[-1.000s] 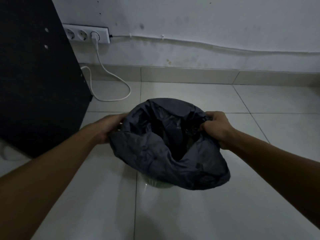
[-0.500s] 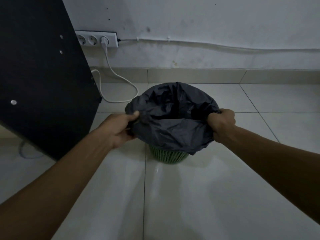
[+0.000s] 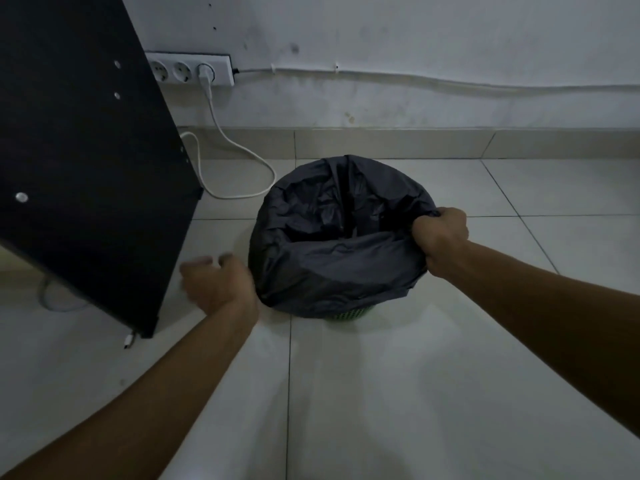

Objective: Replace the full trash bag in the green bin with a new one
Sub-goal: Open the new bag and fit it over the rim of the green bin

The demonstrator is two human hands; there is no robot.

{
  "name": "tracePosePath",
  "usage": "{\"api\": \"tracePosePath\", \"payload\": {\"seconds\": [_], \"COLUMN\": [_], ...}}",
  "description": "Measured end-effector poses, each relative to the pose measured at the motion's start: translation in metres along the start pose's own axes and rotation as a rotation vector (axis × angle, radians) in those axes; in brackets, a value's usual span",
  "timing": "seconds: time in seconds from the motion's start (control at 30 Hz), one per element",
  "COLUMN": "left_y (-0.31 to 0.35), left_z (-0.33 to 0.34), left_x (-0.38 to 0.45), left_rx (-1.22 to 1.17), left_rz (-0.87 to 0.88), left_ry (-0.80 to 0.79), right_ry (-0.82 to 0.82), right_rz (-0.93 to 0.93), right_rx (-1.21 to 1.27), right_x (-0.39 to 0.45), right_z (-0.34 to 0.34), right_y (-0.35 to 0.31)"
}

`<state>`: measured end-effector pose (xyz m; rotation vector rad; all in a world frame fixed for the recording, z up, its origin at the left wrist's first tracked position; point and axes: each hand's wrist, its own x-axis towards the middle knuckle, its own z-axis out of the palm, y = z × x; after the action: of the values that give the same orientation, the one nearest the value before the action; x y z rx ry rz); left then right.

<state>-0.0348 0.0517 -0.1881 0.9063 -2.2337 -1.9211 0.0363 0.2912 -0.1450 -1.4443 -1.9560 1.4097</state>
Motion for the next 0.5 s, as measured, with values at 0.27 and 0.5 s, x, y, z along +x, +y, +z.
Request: {"api": "tracePosePath", "payload": {"seconds": [0.27,0.5], "left_y": [0.007,-0.031], "left_z": [-0.010,0.000], "left_x": [-0.086,-0.110], "left_rx": [0.774,0.325], "left_rz": [1.603,1.896], "left_ry": [-0.479,-0.437], "right_ry": [-0.019,-0.232], "right_rz": [0.044,0.049], "right_rx": [0.050,0.195], "right_x": [-0.004,-0.008], "right_z": [-0.001,-0.009], "right_y": [0.001,0.004]}}
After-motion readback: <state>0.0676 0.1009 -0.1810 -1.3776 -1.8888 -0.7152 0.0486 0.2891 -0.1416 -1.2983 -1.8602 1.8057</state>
